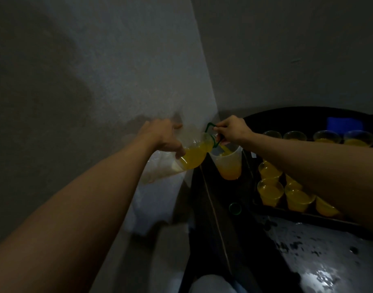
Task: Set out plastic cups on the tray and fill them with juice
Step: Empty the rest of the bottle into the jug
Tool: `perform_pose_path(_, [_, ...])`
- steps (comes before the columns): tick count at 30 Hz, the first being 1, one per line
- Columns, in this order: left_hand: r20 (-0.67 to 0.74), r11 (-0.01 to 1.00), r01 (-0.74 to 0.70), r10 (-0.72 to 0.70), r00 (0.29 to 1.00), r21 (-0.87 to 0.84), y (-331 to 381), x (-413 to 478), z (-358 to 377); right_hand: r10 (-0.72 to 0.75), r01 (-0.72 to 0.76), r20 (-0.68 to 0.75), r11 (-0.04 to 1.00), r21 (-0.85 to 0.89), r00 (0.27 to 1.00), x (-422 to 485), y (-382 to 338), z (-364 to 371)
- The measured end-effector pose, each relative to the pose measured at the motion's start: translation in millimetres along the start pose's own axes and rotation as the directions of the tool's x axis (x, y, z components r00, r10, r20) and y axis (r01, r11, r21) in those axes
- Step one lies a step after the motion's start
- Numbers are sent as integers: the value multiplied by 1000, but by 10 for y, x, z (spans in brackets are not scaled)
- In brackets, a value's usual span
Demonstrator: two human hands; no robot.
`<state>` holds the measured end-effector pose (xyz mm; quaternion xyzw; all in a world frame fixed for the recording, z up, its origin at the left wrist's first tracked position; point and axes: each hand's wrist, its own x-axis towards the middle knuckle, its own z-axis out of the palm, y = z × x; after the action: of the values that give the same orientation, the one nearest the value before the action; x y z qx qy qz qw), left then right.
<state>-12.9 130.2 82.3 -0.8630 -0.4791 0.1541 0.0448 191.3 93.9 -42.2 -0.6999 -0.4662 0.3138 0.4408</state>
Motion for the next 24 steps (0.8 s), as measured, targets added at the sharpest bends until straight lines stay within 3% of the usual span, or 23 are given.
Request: perform_pose_path(24, [14,995,-23,22,1000,95,81,54,-136,28,-25,-44,997,77,999,33,97,77])
